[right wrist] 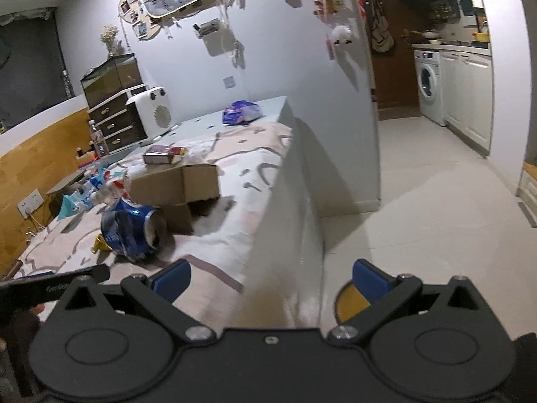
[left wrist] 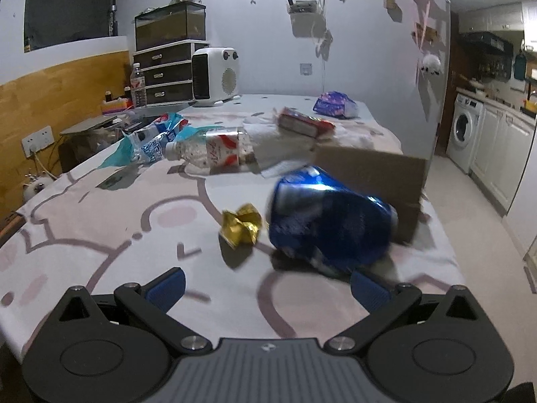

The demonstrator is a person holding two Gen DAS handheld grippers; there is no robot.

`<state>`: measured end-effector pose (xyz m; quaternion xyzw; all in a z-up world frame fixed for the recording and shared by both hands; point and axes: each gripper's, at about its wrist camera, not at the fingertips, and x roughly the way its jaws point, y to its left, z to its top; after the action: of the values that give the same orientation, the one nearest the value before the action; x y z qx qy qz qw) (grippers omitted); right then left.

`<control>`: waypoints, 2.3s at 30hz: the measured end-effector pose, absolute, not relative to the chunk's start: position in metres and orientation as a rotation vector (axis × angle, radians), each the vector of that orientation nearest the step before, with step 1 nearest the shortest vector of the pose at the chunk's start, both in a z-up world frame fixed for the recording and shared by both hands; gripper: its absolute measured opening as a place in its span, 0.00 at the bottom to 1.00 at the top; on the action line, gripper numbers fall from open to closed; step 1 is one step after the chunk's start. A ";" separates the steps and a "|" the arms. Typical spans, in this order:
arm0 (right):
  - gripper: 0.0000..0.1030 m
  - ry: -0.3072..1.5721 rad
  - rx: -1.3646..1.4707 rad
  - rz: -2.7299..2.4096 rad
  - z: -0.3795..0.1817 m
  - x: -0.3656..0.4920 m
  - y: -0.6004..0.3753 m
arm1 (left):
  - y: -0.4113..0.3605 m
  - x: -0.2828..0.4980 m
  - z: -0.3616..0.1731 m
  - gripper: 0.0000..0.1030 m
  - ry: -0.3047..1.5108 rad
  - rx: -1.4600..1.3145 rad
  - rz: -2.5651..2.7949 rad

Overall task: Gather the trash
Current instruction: 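Move both tools toward the crushed blue can and gold foil wrapper, then grasp the gold foil wrapper with the left tool while the right tool grasps the blue can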

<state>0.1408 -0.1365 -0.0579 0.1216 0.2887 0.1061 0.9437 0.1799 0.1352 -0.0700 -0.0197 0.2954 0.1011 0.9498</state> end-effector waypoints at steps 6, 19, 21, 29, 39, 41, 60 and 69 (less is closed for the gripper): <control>1.00 0.569 0.281 0.317 -0.064 0.165 -0.111 | 0.173 0.215 -0.078 1.00 0.697 -0.134 0.142; 0.95 0.531 0.485 0.446 -0.063 0.220 -0.077 | 0.226 0.234 -0.085 0.95 0.537 -0.360 0.087; 0.86 0.537 0.486 0.471 -0.065 0.226 -0.068 | 0.227 0.238 -0.087 0.88 0.529 -0.390 0.068; 0.63 0.606 0.475 0.568 -0.074 0.240 -0.030 | 0.223 0.246 -0.101 0.62 0.559 -0.367 0.089; 0.49 0.655 0.476 0.592 -0.082 0.242 -0.017 | 0.235 0.245 -0.105 0.26 0.555 -0.430 0.091; 0.49 0.662 0.487 0.578 -0.084 0.244 -0.019 | 0.234 0.243 -0.105 0.25 0.548 -0.423 0.083; 0.49 0.675 0.083 0.623 -0.096 0.253 -0.021 | 0.213 0.220 -0.090 0.24 0.531 -0.365 0.023; 0.42 0.610 0.113 0.799 -0.078 0.246 0.003 | 0.224 0.209 -0.098 0.24 0.552 -0.372 0.034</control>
<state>0.2458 0.0028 -0.0778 0.0539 0.2921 0.3829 0.8747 0.2092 0.2244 -0.0976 -0.1826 0.2710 0.0168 0.9449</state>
